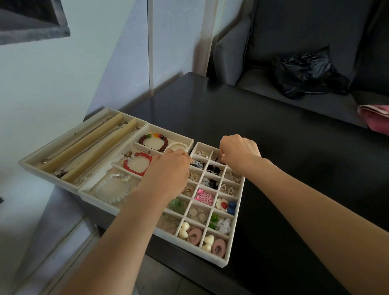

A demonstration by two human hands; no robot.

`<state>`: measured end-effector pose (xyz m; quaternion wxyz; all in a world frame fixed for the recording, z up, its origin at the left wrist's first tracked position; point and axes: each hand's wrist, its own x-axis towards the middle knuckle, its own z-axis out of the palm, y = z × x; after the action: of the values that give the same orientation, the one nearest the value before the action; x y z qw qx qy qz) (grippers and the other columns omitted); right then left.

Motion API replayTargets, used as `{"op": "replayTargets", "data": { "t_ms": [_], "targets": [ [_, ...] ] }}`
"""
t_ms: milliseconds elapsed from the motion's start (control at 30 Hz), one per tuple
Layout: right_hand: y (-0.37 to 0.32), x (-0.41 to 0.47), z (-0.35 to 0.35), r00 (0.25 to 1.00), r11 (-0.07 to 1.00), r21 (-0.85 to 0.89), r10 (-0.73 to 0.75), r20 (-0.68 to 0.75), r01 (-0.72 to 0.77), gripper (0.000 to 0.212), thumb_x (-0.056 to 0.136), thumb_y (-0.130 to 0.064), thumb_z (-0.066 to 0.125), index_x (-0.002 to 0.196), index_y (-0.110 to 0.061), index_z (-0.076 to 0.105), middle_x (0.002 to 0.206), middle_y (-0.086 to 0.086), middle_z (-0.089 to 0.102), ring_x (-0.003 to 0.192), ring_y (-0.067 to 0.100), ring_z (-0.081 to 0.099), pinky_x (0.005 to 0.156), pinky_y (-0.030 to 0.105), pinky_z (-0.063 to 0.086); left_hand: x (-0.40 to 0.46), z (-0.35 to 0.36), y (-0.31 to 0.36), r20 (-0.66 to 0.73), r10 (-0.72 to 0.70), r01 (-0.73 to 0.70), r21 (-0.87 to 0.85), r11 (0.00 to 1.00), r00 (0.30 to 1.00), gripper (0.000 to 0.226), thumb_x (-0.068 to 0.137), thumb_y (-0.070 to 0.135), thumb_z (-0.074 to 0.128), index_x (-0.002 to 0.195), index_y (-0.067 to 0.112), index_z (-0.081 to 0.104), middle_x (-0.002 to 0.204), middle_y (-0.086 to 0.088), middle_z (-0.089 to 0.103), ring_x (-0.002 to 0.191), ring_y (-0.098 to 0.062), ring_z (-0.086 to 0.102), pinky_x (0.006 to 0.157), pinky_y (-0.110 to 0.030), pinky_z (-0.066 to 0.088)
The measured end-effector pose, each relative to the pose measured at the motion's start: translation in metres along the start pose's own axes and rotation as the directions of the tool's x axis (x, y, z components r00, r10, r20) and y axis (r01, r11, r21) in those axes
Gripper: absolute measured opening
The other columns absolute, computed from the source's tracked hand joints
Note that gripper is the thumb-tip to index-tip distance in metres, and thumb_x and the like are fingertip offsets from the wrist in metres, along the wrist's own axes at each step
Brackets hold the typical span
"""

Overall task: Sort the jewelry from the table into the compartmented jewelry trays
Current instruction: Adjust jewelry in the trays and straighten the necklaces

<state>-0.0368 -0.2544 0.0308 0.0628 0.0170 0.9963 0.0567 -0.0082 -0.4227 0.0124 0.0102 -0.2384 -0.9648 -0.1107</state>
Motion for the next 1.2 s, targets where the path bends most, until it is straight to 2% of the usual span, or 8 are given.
{"op": "replayTargets", "data": {
  "t_ms": [133,233,333,467,667,833,967,1200],
  "targets": [
    [-0.003,-0.001,0.002,0.998,0.993,-0.111,-0.032,-0.047,0.027,0.010,0.092,-0.008,0.057,0.102,-0.011,0.058,0.069,0.001,0.046,0.069,0.017,0.056,0.058,0.027,0.044,0.000,0.000,0.000,-0.003,0.001,-0.001,-0.003,1.000,1.000,0.038,0.096,0.021,0.048,0.135,0.020,0.048,0.134,0.002,0.049,0.123,-0.013,0.045,0.104,-0.032,0.035],
    [-0.002,-0.002,0.002,0.998,0.994,-0.102,-0.042,-0.057,0.036,0.007,0.092,-0.009,0.057,0.099,-0.011,0.059,0.069,0.000,0.047,0.066,0.016,0.055,0.057,0.027,0.043,0.000,0.000,0.000,-0.006,0.002,-0.002,-0.008,1.000,1.000,0.038,0.097,0.020,0.047,0.135,0.020,0.048,0.135,0.002,0.049,0.124,-0.013,0.045,0.104,-0.032,0.034],
    [0.007,-0.007,0.001,0.995,1.000,-0.001,-0.030,-0.093,0.030,0.012,0.094,-0.012,0.055,0.101,-0.012,0.064,0.089,0.002,0.057,0.073,0.016,0.058,0.059,0.026,0.044,-0.001,-0.001,-0.001,-0.012,0.013,-0.013,-0.001,1.000,1.000,0.038,0.096,0.020,0.047,0.134,0.020,0.048,0.136,0.003,0.049,0.125,-0.014,0.044,0.105,-0.032,0.033],
    [0.022,-0.021,-0.002,0.995,0.986,0.160,-0.036,-0.092,0.051,0.022,0.097,-0.019,0.048,0.113,-0.020,0.064,0.116,0.002,0.051,0.086,0.014,0.053,0.065,0.025,0.042,-0.002,-0.002,0.000,-0.005,0.014,-0.014,-0.002,1.000,1.000,0.039,0.096,0.018,0.048,0.134,0.020,0.049,0.136,0.003,0.049,0.125,-0.014,0.044,0.106,-0.032,0.033],
    [0.023,-0.026,0.002,0.998,0.994,0.093,-0.062,0.013,0.060,0.029,0.098,-0.021,0.047,0.124,-0.028,0.058,0.124,0.004,0.045,0.085,0.014,0.051,0.059,0.021,0.039,-0.005,-0.003,0.000,0.000,0.016,-0.016,-0.005,1.000,1.000,0.039,0.096,0.017,0.048,0.134,0.020,0.048,0.136,0.003,0.049,0.125,-0.014,0.045,0.105,-0.033,0.034],
    [0.016,-0.023,0.001,0.995,0.996,0.027,-0.088,0.049,0.087,0.032,0.096,-0.020,0.051,0.127,-0.026,0.056,0.122,0.004,0.045,0.083,0.014,0.052,0.065,0.025,0.045,-0.005,-0.002,-0.001,0.009,0.023,-0.023,-0.002,1.000,1.000,0.041,0.096,0.017,0.049,0.136,0.020,0.045,0.138,0.002,0.047,0.127,-0.014,0.043,0.107,-0.033,0.032],
    [0.014,-0.021,0.001,0.995,0.994,0.072,-0.086,0.040,0.083,0.028,0.098,-0.022,0.047,0.122,-0.019,0.060,0.118,0.005,0.047,0.087,0.016,0.054,0.070,0.027,0.047,-0.004,-0.001,-0.001,0.006,0.023,-0.023,0.000,1.000,1.000,0.041,0.095,0.018,0.049,0.136,0.020,0.046,0.137,0.002,0.048,0.126,-0.014,0.044,0.106,-0.033,0.034],
    [0.014,-0.019,0.005,0.999,0.990,0.138,-0.036,-0.003,0.036,0.024,0.097,-0.022,0.048,0.113,-0.016,0.065,0.116,0.005,0.050,0.087,0.016,0.057,0.066,0.025,0.045,-0.004,0.000,0.000,-0.001,0.017,-0.017,0.011,1.000,1.000,0.041,0.095,0.017,0.049,0.136,0.020,0.046,0.138,0.001,0.048,0.127,-0.015,0.044,0.106,-0.033,0.034]
  ]
}}
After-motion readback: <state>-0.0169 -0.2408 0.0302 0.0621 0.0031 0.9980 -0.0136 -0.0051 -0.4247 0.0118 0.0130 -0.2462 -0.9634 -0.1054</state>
